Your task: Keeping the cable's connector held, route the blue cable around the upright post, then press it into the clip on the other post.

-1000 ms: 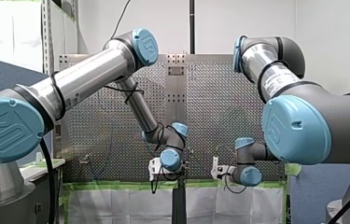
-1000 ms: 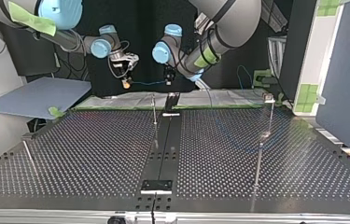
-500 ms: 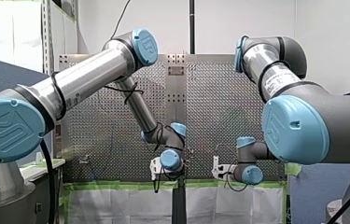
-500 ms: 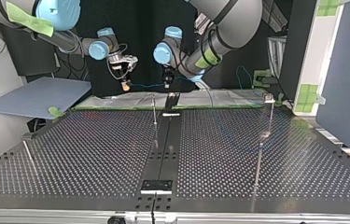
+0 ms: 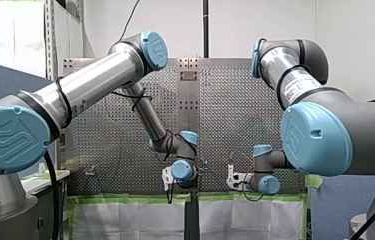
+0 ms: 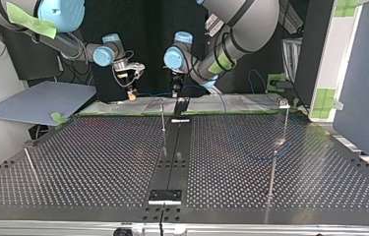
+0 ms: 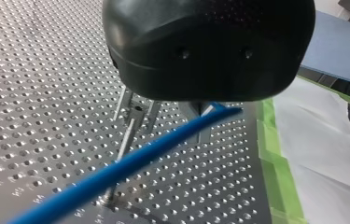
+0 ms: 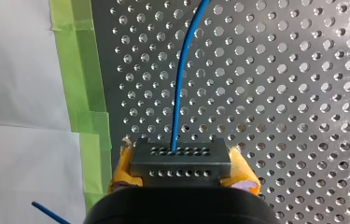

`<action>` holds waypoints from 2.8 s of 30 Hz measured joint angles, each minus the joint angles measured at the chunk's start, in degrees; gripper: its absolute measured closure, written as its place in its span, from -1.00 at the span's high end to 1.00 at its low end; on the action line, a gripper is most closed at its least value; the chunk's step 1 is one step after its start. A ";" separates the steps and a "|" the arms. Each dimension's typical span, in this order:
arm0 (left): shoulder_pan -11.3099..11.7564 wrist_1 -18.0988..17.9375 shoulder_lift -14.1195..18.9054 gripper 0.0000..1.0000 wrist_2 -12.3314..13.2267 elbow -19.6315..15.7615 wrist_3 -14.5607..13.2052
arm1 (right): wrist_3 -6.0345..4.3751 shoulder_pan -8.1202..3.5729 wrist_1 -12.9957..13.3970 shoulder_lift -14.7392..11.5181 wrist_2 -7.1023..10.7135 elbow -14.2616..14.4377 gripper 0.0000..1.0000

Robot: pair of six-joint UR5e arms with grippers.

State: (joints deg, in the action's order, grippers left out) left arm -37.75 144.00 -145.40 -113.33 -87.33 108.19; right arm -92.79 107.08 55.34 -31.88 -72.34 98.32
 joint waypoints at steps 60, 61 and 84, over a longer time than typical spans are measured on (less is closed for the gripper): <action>1.71 -3.37 -0.11 -1.00 5.24 0.01 -3.53 | 1.75 -0.02 -1.67 -0.61 2.04 -3.29 -1.00; 1.73 -3.37 -0.11 -1.00 5.25 0.00 -3.63 | 1.73 -0.06 -1.68 -0.61 2.14 -3.34 -1.00; 2.41 -3.26 -0.11 -1.00 6.32 0.03 -6.85 | 1.42 -0.14 -2.07 -0.61 2.44 -5.18 -1.00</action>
State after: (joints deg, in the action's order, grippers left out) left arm -35.34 140.74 -145.50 -107.01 -87.31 101.34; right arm -91.37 106.94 53.27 -32.49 -69.90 93.14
